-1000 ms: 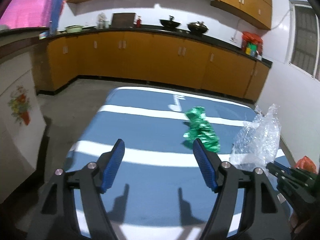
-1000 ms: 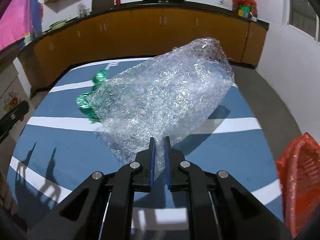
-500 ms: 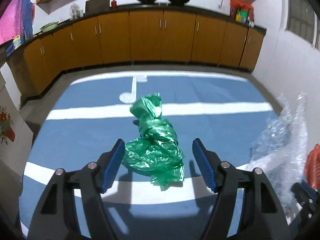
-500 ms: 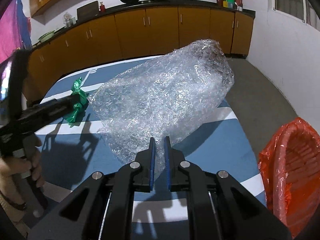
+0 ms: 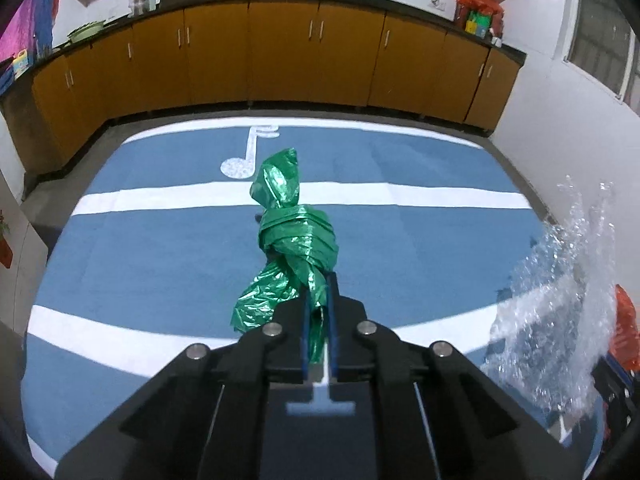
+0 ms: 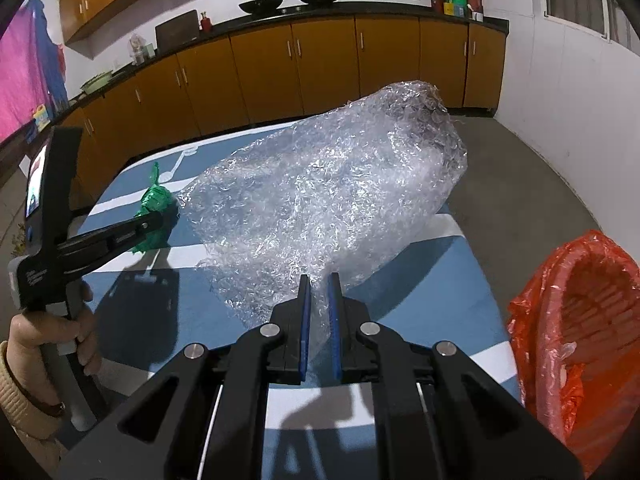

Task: Collect trash
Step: 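Carry the bubble wrap and green bag over the red basket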

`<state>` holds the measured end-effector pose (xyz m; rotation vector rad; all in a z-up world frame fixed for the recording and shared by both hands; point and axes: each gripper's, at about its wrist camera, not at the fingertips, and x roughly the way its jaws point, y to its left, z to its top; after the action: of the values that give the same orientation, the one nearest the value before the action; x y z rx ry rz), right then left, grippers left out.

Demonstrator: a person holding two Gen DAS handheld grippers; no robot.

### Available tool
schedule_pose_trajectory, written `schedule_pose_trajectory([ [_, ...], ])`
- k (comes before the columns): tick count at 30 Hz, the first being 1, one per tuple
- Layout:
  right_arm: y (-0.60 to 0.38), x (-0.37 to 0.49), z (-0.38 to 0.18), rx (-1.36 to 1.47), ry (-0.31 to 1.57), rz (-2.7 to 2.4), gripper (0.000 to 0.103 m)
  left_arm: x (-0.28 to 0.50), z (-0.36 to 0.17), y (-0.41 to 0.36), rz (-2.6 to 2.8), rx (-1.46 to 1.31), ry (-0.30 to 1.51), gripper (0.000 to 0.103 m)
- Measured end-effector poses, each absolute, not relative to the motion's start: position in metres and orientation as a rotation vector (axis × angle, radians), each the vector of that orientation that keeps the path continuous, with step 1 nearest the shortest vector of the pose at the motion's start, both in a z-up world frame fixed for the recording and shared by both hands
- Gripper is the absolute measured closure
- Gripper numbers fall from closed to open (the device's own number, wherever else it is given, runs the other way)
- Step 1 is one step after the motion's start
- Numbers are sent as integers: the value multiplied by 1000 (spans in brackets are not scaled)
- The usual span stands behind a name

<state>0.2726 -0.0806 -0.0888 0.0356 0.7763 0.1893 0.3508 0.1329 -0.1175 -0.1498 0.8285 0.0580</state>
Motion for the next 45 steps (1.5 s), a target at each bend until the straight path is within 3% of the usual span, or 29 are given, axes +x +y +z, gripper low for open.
schedule_pose_trajectory([
  [21,-145,204,-36,59,664,99,94,258,-20,82,-159,-146,669,95],
  [45,-263,143,-51,121,689,-156,94,230,-18,-75,-489,-76,685,95],
])
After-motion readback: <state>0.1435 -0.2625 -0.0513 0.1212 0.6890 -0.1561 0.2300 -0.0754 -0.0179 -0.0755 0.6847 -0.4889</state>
